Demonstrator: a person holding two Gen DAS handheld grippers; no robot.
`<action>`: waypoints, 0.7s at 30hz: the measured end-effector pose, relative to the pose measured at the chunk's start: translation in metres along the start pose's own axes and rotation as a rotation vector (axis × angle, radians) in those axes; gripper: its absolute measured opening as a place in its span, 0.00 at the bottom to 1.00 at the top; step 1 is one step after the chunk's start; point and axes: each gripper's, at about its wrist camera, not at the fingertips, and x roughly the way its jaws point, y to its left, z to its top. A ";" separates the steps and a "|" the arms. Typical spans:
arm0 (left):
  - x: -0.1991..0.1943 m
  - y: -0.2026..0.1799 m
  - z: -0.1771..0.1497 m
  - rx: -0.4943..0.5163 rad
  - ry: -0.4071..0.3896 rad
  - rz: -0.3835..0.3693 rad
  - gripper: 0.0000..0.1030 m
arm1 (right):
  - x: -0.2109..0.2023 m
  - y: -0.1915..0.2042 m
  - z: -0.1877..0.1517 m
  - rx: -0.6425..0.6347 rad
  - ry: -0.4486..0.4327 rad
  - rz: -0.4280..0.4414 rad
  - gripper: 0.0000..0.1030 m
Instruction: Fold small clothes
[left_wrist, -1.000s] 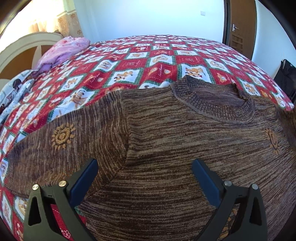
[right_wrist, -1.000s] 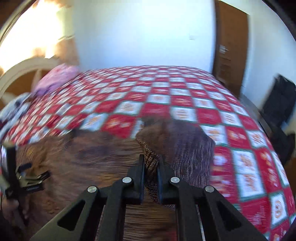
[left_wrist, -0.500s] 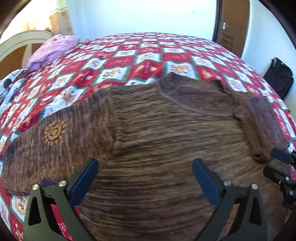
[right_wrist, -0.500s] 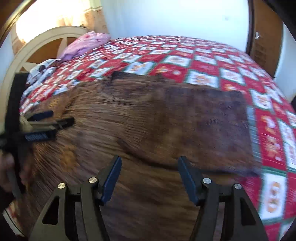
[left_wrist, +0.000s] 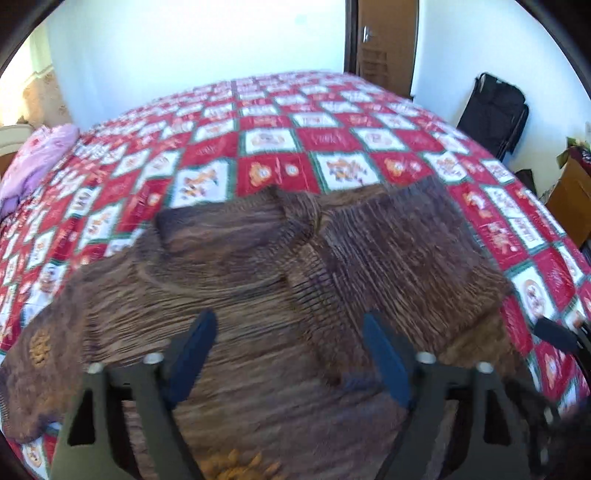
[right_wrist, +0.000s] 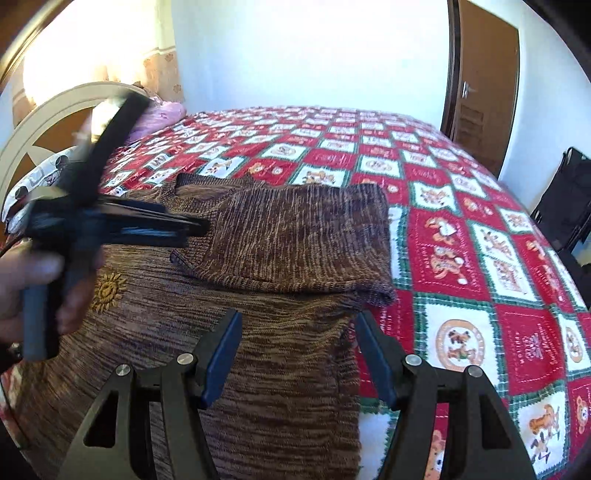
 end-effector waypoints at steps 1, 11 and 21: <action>0.009 -0.002 0.002 -0.010 0.027 -0.001 0.63 | -0.001 -0.001 -0.001 -0.002 -0.008 -0.005 0.63; -0.002 -0.004 0.011 -0.054 -0.059 -0.069 0.06 | 0.003 -0.020 -0.021 0.062 -0.028 -0.030 0.63; -0.022 0.026 0.014 -0.026 -0.117 -0.001 0.06 | 0.011 -0.017 -0.028 0.049 0.001 -0.016 0.63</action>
